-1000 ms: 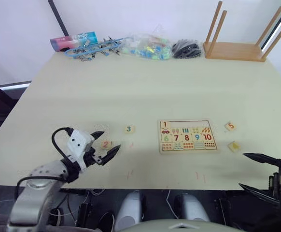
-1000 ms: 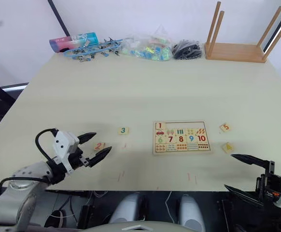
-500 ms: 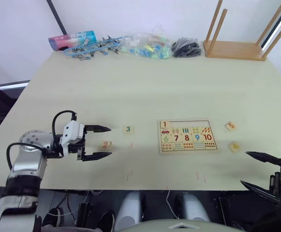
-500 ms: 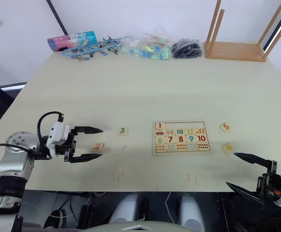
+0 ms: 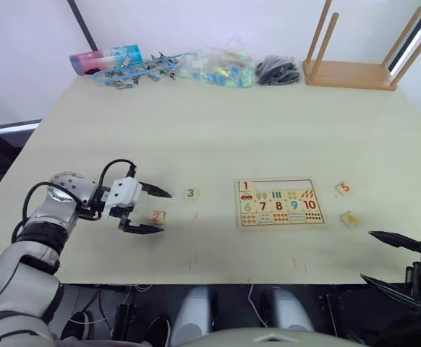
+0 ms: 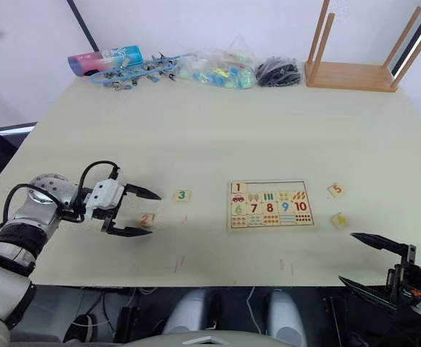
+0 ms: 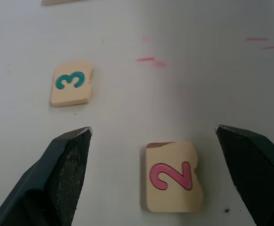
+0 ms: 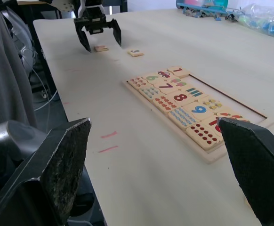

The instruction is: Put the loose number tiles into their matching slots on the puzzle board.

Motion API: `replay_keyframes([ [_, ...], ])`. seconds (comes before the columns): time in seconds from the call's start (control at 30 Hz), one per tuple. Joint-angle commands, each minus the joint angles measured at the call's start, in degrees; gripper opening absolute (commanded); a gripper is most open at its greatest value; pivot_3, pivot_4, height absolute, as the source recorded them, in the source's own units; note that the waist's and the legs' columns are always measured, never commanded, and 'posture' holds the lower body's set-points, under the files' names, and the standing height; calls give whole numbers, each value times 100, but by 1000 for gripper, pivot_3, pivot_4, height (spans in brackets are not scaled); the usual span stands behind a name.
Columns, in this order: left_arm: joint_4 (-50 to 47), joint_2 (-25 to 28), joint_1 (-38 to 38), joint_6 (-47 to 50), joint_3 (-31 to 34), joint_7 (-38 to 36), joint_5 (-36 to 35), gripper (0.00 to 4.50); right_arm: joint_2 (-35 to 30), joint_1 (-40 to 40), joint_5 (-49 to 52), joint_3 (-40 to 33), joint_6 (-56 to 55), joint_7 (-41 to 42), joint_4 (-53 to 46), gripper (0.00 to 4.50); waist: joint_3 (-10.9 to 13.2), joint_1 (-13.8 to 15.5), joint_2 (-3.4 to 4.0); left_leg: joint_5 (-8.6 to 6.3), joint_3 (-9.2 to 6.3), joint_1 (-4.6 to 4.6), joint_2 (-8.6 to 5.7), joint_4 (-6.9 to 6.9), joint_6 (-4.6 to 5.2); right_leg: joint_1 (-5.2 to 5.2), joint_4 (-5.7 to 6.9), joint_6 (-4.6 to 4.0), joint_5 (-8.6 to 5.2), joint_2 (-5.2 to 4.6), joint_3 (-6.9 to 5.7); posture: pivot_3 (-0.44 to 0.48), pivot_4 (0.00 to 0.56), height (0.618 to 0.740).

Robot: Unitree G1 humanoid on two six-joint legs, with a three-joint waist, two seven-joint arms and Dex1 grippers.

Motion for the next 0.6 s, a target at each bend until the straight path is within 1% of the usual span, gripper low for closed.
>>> replay_keyframes([
  [0.03,108,197,-212,-189,-370,-176,-303,4457,-54,26,56,-122,-94,-8,-171,4500,1,12,1,0,-1,0,1,0,0,0,0,0,0,2,1,0,150,737],
  [0.1,175,228,-296,-286,-579,-176,-362,4457,-66,15,53,-125,-95,-15,-165,4500,2,26,-1,0,-2,1,1,1,0,0,1,-1,0,5,2,0,150,737],
  [0.2,396,208,-387,-427,-708,-176,-355,4457,-77,9,53,-133,-92,-27,-164,4500,2,25,-2,0,0,0,1,5,0,1,1,0,0,4,6,0,150,737],
  [0.37,678,116,-449,-392,-595,-176,-394,4457,-96,-6,51,-113,-67,-45,-180,4500,3,17,-1,1,2,1,0,6,0,0,3,1,0,8,8,0,150,737],
  [0.6,722,167,-462,-438,-665,-176,-379,4457,-141,-84,40,-54,-31,-85,-194,4500,3,17,-1,1,1,2,2,8,-1,0,6,1,0,9,8,0,150,737],
])
